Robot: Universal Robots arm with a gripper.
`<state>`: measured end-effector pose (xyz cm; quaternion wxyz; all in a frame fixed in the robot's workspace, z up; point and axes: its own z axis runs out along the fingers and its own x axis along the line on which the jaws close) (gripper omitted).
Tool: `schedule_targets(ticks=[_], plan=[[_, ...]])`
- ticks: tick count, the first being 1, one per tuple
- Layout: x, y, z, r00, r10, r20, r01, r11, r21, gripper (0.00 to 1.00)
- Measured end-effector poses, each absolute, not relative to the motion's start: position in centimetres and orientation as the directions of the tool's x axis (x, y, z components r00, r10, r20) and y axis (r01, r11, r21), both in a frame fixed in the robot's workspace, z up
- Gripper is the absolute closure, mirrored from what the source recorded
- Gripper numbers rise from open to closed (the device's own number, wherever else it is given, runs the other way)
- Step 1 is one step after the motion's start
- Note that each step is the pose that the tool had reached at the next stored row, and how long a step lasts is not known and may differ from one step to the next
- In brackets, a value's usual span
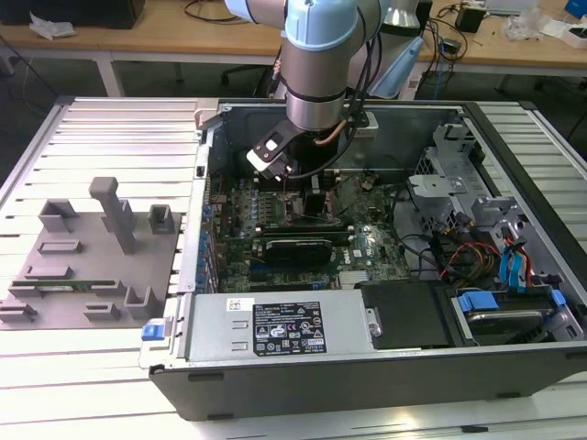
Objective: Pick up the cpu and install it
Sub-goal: 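Place the cpu into insertion slot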
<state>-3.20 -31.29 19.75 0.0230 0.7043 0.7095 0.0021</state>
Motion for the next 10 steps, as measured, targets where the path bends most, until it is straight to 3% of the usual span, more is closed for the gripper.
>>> schedule_targets(ticks=[10], plan=[[-3.19,-31.29,19.87,-0.011,0.999,-0.03,0.999,0.012,0.035,0.38]])
